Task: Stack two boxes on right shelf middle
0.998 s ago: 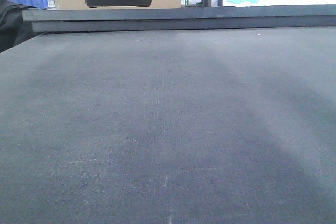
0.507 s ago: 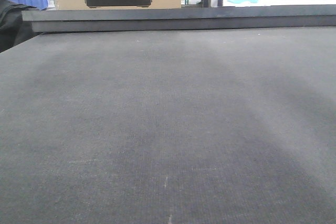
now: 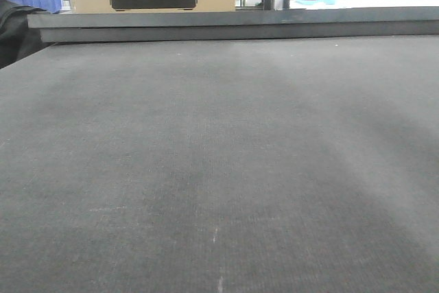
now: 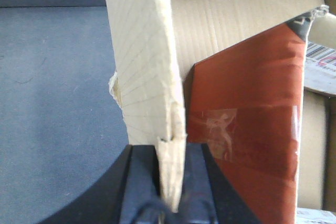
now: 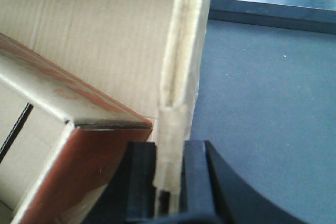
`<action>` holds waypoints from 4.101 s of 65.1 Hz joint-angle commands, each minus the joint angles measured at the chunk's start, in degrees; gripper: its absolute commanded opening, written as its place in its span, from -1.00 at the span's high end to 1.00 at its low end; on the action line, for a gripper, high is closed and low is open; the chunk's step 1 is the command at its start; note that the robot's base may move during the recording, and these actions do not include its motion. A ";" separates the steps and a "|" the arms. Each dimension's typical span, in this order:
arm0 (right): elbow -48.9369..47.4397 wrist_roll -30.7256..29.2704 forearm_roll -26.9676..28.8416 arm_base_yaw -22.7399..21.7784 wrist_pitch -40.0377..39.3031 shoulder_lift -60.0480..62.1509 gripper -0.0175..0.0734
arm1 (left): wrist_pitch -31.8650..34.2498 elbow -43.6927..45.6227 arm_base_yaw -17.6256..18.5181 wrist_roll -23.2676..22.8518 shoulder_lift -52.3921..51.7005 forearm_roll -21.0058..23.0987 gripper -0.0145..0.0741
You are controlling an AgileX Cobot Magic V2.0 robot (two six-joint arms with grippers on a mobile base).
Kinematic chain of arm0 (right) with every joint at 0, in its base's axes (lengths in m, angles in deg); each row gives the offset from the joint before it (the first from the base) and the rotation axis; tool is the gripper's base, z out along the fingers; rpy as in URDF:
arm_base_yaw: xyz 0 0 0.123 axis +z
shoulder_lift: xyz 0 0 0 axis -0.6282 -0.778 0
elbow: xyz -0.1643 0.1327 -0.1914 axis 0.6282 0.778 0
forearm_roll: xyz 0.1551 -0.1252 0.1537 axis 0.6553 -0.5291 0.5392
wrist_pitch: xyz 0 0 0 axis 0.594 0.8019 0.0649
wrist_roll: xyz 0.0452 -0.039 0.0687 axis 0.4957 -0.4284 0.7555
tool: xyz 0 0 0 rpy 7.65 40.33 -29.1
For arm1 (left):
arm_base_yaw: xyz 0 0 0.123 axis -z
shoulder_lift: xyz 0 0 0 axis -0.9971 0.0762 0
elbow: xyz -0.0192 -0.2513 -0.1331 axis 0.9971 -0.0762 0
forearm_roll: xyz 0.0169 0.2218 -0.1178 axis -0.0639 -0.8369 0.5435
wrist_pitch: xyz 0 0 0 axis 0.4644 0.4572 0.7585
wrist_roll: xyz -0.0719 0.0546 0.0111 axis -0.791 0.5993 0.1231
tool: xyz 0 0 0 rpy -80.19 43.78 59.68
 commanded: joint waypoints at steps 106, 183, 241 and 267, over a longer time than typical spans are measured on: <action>-0.45 -0.67 -2.29 -0.32 -1.98 0.66 0.95 | 2.23 1.01 -0.24 -0.21 -0.73 -2.13 0.92; -0.45 -0.67 -2.29 -0.32 -1.98 0.66 0.95 | 2.67 1.01 -0.24 -0.21 -0.73 -2.13 0.92; -0.45 -0.67 -2.29 -0.32 -1.98 0.66 0.95 | 2.67 1.01 -0.24 -0.21 -0.73 -2.13 0.92; -0.45 -0.67 -2.29 -0.32 -2.19 0.66 0.95 | 2.76 1.01 -0.24 -0.21 -0.73 -2.13 0.92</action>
